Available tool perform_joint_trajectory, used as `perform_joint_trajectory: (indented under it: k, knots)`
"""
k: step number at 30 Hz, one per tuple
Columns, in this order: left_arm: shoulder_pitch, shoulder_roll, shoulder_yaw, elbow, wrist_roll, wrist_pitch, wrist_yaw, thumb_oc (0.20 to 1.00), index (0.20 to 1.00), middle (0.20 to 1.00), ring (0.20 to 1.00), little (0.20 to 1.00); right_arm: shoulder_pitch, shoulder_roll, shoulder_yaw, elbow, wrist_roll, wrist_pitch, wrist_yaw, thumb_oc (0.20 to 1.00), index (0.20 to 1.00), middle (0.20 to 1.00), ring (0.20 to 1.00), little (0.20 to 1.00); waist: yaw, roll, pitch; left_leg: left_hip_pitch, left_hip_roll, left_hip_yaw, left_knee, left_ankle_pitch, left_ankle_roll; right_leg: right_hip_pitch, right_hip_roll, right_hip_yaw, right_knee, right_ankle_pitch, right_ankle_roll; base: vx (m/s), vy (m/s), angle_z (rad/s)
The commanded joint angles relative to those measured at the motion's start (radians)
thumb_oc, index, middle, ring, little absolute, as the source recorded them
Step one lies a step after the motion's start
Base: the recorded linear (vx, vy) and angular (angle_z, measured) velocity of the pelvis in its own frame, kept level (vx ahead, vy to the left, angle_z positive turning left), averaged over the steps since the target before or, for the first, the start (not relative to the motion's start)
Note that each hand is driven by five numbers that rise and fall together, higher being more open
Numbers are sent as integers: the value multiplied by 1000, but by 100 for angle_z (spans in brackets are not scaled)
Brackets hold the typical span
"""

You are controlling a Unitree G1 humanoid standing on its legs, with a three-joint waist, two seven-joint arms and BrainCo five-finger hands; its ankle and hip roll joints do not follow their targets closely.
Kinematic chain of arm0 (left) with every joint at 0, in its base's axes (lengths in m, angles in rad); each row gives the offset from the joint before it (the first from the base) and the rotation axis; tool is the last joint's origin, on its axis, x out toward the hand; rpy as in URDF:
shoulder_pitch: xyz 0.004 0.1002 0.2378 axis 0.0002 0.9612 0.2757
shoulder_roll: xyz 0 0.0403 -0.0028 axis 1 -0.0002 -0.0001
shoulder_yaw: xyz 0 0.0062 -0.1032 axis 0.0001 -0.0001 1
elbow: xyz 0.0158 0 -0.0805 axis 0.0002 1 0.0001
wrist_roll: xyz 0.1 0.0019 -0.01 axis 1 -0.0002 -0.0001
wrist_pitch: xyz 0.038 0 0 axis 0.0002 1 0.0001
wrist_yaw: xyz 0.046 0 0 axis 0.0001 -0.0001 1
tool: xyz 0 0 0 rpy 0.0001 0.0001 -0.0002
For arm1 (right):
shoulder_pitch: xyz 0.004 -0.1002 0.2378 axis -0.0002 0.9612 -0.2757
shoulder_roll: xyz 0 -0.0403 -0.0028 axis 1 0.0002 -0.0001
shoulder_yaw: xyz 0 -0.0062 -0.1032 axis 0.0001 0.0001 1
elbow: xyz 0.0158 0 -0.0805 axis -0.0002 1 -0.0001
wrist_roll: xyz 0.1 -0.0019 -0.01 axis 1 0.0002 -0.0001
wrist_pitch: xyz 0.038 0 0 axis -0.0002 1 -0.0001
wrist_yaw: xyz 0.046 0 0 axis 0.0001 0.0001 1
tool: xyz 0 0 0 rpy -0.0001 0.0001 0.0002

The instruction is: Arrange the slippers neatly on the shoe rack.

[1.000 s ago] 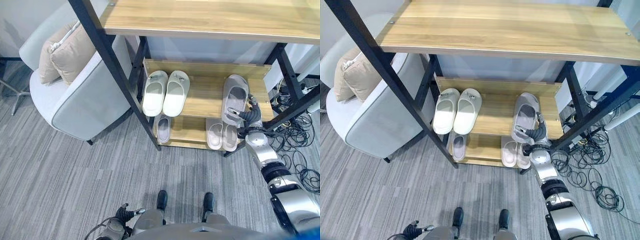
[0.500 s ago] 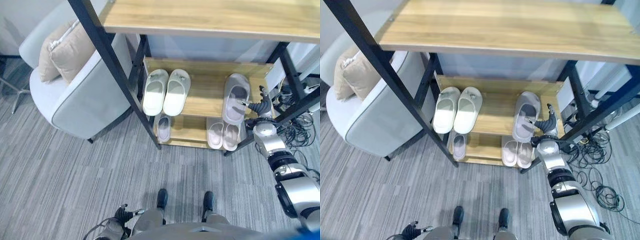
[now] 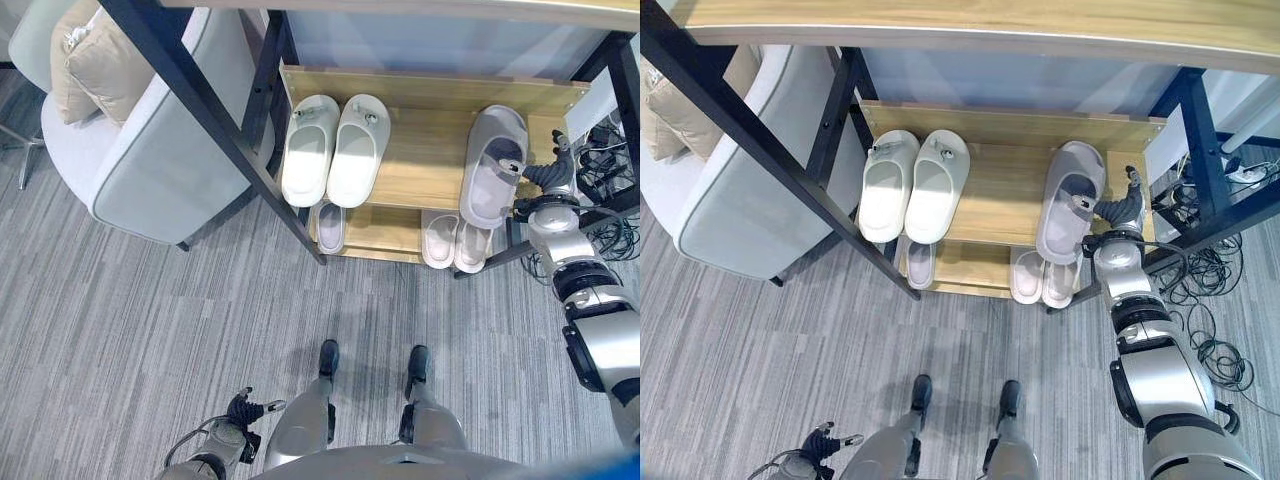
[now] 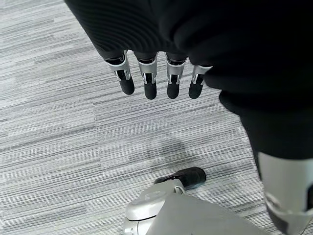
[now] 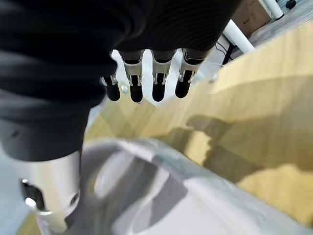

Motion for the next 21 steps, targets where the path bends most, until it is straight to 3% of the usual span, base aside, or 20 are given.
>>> perform_joint_trajectory:
  k: [1,12,13,14,21]
  knots:
    - [-39,29,-38,57,-27,-4,23,1000,1000,1000,1000,1000,-82,-25,36,37,3,-17,-11,1000,1000,1000,1000,1000,13,-32,-2,-8,8,34,5,-53,-24,18,-61,34,14,-20,61,0,0,0]
    - [-66,43,-61,58,-8,-12,23,1000,1000,1000,1000,1000,-163,-71,66,105,-8,-4,-17,1000,1000,1000,1000,1000,27,-19,36,-42,1,20,5,-42,-27,-1,-72,16,12,-7,71,-3,12,2]
    - [-73,45,-69,55,-2,-14,22,1000,1000,1000,1000,1000,-174,-82,73,114,-16,-1,-18,388,388,388,388,388,30,-19,38,-45,-1,18,5,-41,-29,0,-75,10,12,-6,73,6,22,20]
    - [-78,48,-75,51,0,-16,22,1000,1000,1000,1000,1000,-191,-88,80,127,-27,3,-20,200,200,200,200,200,32,-19,40,-46,-2,15,5,-42,-28,2,-76,8,13,-6,74,4,20,18]
    - [-100,50,-76,49,2,-12,26,1000,1000,1000,1000,1000,-193,-71,93,151,-59,15,-27,200,200,200,200,200,30,-32,44,-42,1,11,5,-45,-30,6,-75,-2,15,-10,76,-9,13,6]
